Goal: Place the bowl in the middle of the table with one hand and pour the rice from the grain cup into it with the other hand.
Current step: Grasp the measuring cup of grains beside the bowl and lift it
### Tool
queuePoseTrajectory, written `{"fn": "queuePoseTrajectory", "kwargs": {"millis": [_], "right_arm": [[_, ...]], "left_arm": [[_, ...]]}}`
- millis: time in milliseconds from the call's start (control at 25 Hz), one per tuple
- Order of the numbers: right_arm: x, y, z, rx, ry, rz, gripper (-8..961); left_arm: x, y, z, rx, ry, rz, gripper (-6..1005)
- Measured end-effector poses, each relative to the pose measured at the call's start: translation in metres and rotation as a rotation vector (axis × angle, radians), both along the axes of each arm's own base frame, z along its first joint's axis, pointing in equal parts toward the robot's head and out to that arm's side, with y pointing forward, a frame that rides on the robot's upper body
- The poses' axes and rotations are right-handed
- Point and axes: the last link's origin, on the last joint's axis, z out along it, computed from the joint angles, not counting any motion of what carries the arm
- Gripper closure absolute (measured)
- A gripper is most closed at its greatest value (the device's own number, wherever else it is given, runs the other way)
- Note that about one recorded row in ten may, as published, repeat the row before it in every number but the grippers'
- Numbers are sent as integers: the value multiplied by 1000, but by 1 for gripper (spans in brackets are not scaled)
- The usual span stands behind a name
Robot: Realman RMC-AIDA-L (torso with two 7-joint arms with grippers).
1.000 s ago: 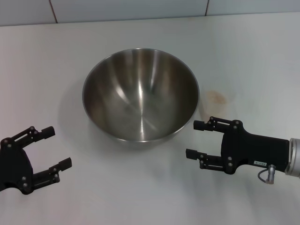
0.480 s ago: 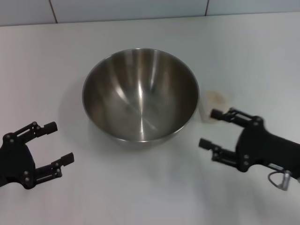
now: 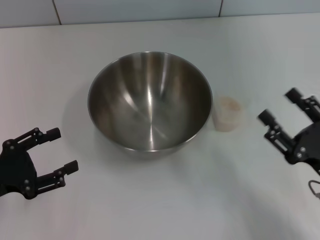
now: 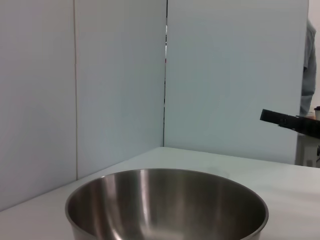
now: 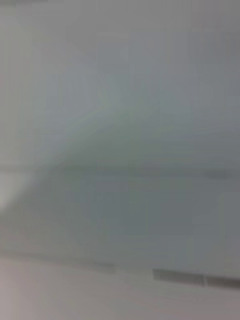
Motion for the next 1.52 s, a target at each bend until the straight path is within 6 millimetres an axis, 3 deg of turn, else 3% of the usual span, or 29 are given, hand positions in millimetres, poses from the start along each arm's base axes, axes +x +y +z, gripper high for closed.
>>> {"fn": "queuePoseTrajectory", "kwargs": {"millis": [320,600,1000,1520], "right_arm": [[15,-6,-3,115,23,-206,234],[26,3,-21,92,-46,-350,232],[33,17,-33,29,-86,-421,240],[34,24,-32,22,-103,-422,252]], "left_arm": [[-1,0,3,-3,2,-1,186],[-2,0,5,-3,9,-3,186],[-3,0,6,-2,11,-1,186],[-2,0,7,-4,8,-5,186]]}}
